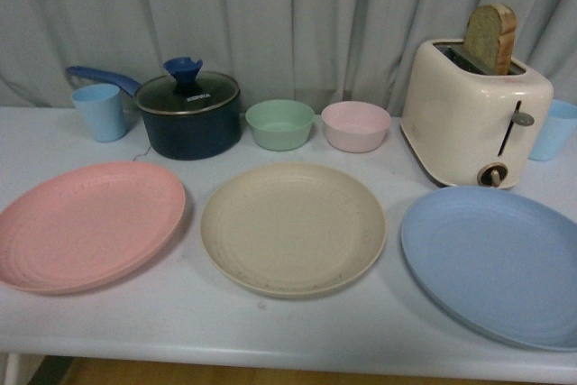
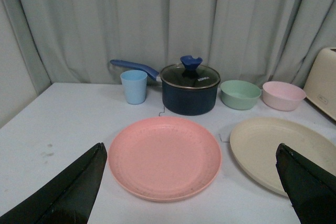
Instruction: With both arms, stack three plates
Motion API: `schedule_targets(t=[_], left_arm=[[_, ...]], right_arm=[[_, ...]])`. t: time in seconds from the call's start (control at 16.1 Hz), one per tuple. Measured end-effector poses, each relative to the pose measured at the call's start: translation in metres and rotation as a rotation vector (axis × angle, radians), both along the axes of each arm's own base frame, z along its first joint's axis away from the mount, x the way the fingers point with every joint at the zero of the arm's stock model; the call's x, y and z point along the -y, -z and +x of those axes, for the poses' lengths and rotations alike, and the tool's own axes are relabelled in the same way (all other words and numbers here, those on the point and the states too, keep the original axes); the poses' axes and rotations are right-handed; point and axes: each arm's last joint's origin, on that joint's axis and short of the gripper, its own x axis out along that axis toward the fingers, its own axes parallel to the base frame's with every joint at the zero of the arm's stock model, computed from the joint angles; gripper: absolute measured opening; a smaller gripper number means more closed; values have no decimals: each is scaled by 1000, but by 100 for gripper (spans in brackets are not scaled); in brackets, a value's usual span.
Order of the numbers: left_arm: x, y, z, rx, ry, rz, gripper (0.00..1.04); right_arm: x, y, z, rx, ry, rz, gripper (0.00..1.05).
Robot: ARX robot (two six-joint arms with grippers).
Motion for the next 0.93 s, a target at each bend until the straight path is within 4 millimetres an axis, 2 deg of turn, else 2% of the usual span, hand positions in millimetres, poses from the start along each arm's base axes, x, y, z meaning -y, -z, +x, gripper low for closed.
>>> schedule_targets(t=[0.68, 0.74, 0.93], left_arm=[[0, 0, 0, 0, 0, 0, 98], [-3, 2, 3, -152, 52, 29, 98], [-21, -15, 32, -189, 38, 65, 98]], right_arm=[[0, 0, 0, 0, 0, 0, 98], [0, 0, 0, 0, 0, 0, 98], [0, 0, 0, 0, 0, 0, 98]])
